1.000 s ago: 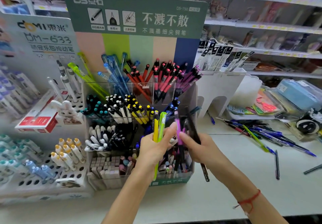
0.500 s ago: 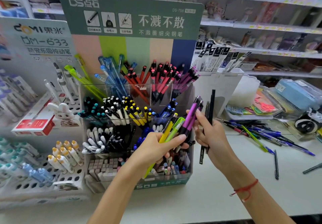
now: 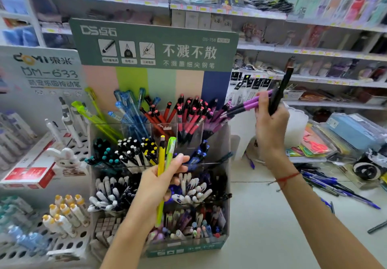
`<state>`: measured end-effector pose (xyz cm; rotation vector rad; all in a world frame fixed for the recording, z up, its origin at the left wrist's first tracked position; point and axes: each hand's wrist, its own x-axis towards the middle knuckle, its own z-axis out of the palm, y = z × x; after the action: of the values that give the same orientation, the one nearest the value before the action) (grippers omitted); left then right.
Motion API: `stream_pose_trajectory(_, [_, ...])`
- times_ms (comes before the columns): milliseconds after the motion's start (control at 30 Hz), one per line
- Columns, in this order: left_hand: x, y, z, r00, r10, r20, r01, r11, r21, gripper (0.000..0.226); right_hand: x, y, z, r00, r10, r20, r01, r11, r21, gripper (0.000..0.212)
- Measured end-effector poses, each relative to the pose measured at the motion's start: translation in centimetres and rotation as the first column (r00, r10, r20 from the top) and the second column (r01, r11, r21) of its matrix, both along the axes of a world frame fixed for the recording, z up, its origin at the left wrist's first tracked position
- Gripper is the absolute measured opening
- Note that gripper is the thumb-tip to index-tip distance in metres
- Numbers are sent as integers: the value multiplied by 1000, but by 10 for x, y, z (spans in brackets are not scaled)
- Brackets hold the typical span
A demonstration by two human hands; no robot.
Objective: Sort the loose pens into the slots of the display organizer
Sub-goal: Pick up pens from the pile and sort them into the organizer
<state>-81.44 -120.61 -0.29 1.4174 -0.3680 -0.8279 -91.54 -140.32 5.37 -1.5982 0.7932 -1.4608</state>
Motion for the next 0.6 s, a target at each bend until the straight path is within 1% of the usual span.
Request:
stream_pose_trajectory(100, [1,9,-5,997,44,-67,-46,998,-34,17,17,-21,-10,982,-5,-190,-15,995,-104,32])
stream_pose_trajectory(167, [2,14,-7,996,51,-74,-54,998,-41,17,23,-27,-18,956,20,-294,-58,991,-123,34])
stream_pose_trajectory(267, [4,19,-10,996,54,-75,-57,997,-45,19,26,-32,-23,908,49,-417,-117,983,-139,45])
stream_pose_trajectory(300, [4,20,-11,995,59,-79,-63,997,-47,19,26,-35,-22,895,35,-445,-113,983,-148,45])
stream_pose_trajectory(367, [5,22,-12,995,62,-84,-66,997,-51,18,29,-35,-18,885,-3,-466,-81,984,-160,34])
stream_pose_trajectory(400, [5,22,-12,995,57,-85,-61,997,-53,18,30,-33,-16,884,-21,-467,-66,983,-170,35])
stream_pose_trajectory(467, [4,23,-12,995,40,-92,-45,997,-57,18,34,-29,-15,877,-59,-477,-54,974,-219,54])
stream_pose_trajectory(500, [4,24,-12,995,32,-94,-38,998,-59,19,35,-28,-15,862,-99,-498,-47,961,-272,52])
stream_pose_trajectory(533, [3,24,-11,995,26,-96,-31,998,-59,18,36,-27,-16,842,-135,-522,-46,946,-320,47])
stream_pose_trajectory(600, [2,24,-11,994,18,-104,-25,998,-59,18,35,-26,-17,811,-180,-557,-49,927,-372,42])
